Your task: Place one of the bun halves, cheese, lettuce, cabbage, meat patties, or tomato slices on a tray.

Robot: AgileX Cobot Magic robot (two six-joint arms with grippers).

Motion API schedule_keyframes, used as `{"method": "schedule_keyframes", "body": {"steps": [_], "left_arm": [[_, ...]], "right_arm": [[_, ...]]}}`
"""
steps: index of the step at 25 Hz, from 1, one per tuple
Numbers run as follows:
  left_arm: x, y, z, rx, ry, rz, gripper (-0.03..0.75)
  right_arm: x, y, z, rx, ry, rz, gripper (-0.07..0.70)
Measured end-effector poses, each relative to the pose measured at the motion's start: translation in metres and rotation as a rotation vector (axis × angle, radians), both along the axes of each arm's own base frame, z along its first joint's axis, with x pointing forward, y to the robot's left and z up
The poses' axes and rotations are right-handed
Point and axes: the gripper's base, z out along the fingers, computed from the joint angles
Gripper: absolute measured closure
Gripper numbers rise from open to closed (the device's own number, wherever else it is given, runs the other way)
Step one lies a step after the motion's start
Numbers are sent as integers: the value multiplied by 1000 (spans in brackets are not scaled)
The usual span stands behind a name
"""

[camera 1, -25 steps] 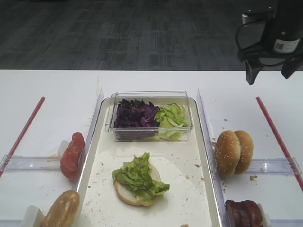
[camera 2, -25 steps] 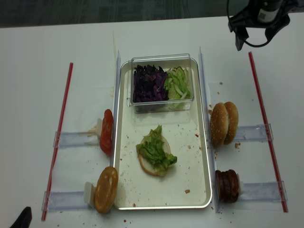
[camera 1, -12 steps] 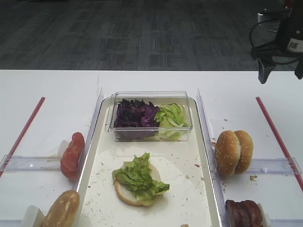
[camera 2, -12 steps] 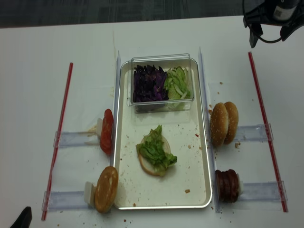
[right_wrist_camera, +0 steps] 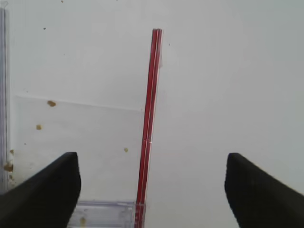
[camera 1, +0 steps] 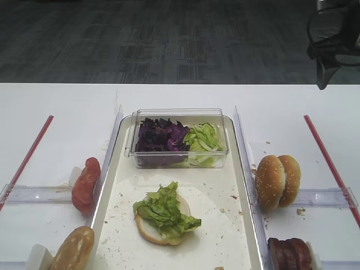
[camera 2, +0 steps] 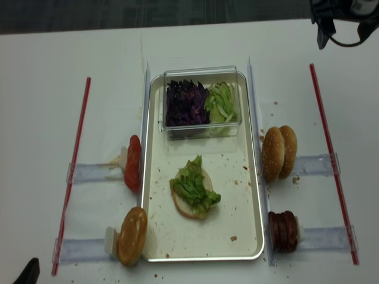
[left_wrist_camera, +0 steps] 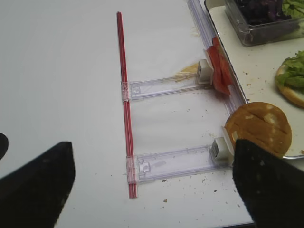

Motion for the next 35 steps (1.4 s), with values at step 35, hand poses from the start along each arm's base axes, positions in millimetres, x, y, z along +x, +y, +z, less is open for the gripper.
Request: {"method": "schedule_keyframes", "body": {"steps": [35], "left_arm": [[0, 0, 0, 0, 0, 0, 64]], "right_arm": [[-268, 0, 59, 9, -246, -32, -13]]}}
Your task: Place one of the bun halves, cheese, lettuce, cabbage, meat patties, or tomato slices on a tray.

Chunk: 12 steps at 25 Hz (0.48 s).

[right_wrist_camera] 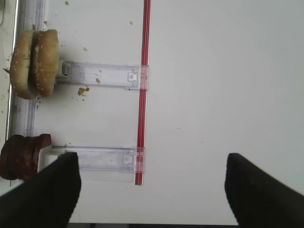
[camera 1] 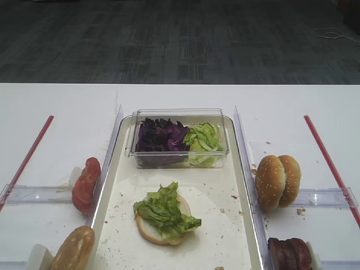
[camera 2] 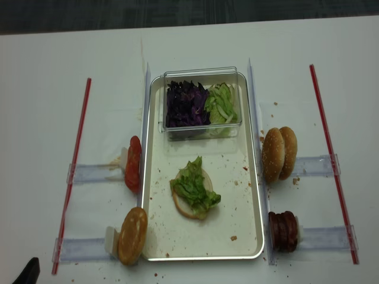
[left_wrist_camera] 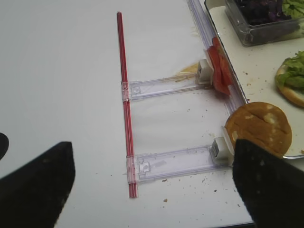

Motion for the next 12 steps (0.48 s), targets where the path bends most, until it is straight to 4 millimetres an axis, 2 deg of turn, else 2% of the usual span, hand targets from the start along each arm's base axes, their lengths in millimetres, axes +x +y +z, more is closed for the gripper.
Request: {"method": "schedule_keyframes", "body": {"steps": [6, 12], "left_arm": [[0, 0, 0, 0, 0, 0, 64], [0, 0, 0, 0, 0, 0, 64]], "right_arm": [[-51, -1, -17, -16, -79, -4, -13], [-90, -2, -50, -20, -127, -18, -13]]}}
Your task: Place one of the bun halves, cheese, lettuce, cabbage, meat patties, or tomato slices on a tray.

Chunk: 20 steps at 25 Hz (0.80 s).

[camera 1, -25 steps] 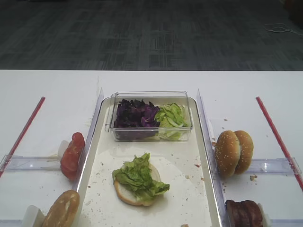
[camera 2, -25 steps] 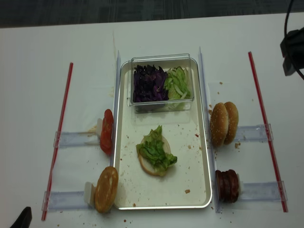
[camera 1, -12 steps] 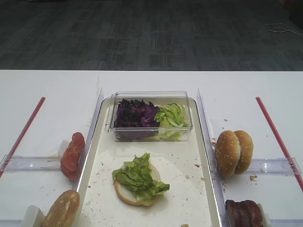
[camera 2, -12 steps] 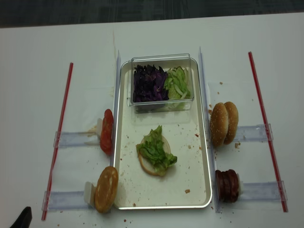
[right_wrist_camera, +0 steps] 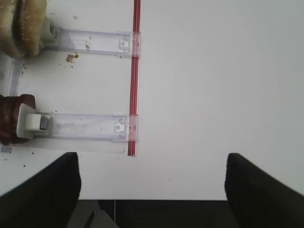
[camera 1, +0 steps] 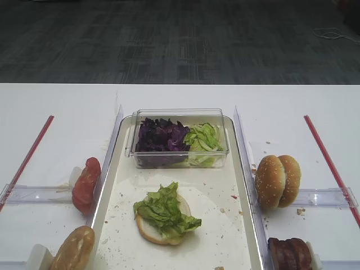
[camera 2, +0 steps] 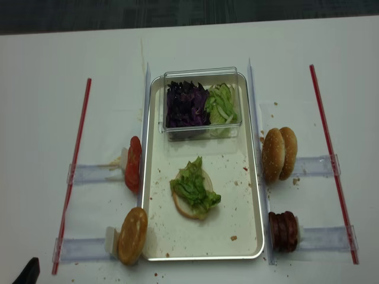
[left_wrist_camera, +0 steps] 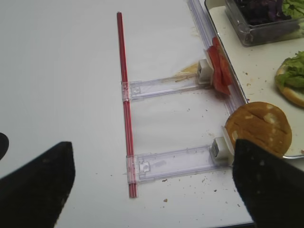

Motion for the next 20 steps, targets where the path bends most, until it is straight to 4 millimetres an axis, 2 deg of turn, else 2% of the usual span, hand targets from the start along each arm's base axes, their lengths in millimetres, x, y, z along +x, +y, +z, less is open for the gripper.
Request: {"method": "schedule_keyframes", "body": {"steps": [3, 6, 20], "left_arm": [[0, 0, 0, 0, 0, 0, 64], [0, 0, 0, 0, 0, 0, 64], [0, 0, 0, 0, 0, 0, 64]], "right_arm": [[-14, 0, -13, 21, -50, -33, -13], [-23, 0, -17, 34, -134, -46, -13], [-54, 0, -18, 41, -400, -44, -1]]}}
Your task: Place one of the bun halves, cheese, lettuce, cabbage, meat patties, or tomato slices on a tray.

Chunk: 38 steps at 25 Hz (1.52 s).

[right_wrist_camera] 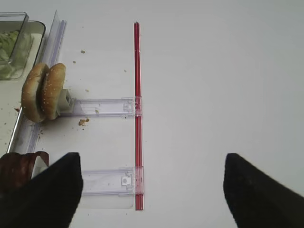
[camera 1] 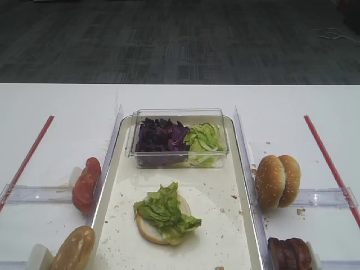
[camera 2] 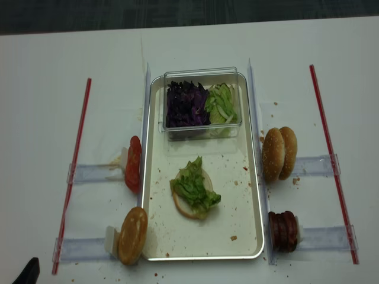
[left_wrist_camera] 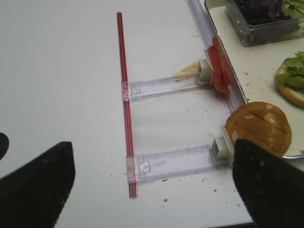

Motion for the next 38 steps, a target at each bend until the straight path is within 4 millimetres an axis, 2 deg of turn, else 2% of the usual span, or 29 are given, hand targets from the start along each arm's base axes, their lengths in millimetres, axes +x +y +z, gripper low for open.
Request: {"method": "schedule_keyframes", "body": {"steps": [11, 23, 38], "left_arm": [[0, 0, 0, 0, 0, 0, 69], [0, 0, 0, 0, 0, 0, 116], [0, 0, 0, 0, 0, 0, 118]], "right_arm": [[1, 0, -5, 3, -36, 1, -1], [1, 0, -5, 4, -40, 1, -1], [1, 0, -4, 4, -42, 1, -1]]}}
